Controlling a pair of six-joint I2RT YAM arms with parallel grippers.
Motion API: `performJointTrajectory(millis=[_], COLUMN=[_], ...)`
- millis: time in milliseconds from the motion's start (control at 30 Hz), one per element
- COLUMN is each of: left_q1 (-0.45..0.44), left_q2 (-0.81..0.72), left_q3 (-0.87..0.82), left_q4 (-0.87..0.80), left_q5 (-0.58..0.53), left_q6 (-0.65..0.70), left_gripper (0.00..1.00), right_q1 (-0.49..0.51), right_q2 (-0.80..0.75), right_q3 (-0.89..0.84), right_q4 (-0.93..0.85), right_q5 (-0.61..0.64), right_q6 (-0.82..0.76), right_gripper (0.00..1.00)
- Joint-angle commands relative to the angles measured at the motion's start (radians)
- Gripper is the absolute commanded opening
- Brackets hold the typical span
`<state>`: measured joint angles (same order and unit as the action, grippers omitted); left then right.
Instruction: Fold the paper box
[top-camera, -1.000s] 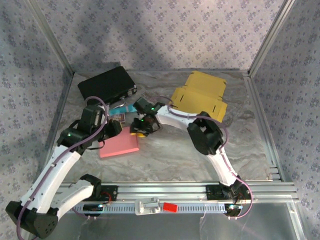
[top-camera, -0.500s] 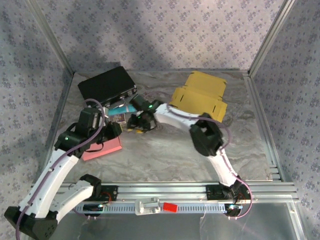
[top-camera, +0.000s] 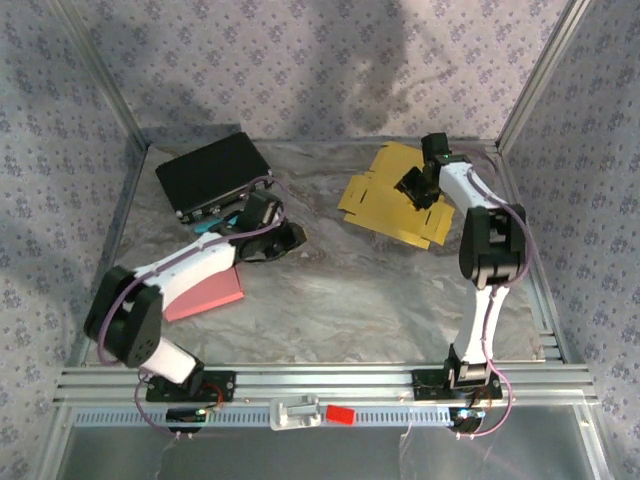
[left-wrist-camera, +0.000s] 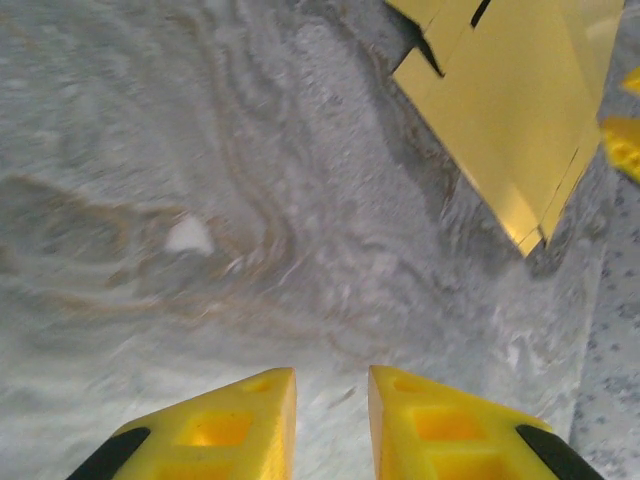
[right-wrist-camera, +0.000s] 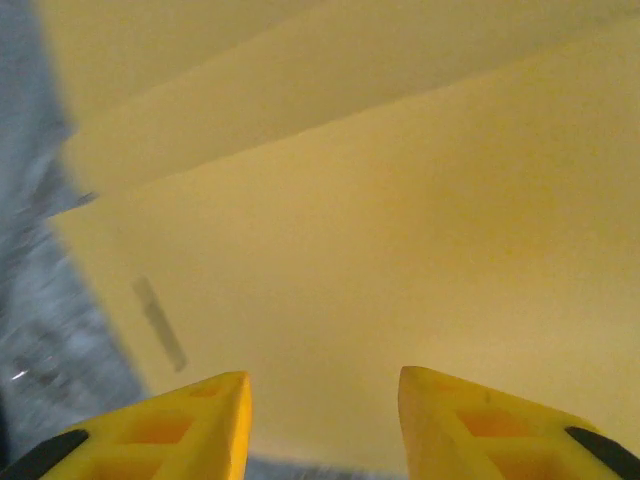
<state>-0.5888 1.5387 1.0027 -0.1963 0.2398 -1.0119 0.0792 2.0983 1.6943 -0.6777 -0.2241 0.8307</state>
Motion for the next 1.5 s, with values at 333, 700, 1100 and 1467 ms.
performJointTrajectory(millis=[333, 700, 1100, 1467], left_q1=[-0.022, -0.047, -0.039, -0.038], left_q2=[0.095, -0.050, 0.107, 0.176], left_q3=[-0.004, -0.273, -0.327, -0.334], left_q4=[0.249, 0.320, 0.635, 0.696], left_q5=[-0.074, -0.167, -0.169, -0.184], left_q6=[-0.299, -0.565, -0.616, -0.642], left_gripper=[0.33, 0.51, 0.46, 0.40], right_q1=[0.165, 0.277, 0.280, 0.281], right_q2=[0.022, -0.247, -0.426, -0.620], right_q3=[-0.145, -0.304, -0.376, -0.475], right_q4=[-0.148, -0.042, 0.031, 0.066], right_q5=[-0.093, -0.135, -0.167, -0.184], right_q6=[-0.045, 0.084, 0.114, 0.145], right_gripper=[0.42, 0.44, 0.46, 0.48])
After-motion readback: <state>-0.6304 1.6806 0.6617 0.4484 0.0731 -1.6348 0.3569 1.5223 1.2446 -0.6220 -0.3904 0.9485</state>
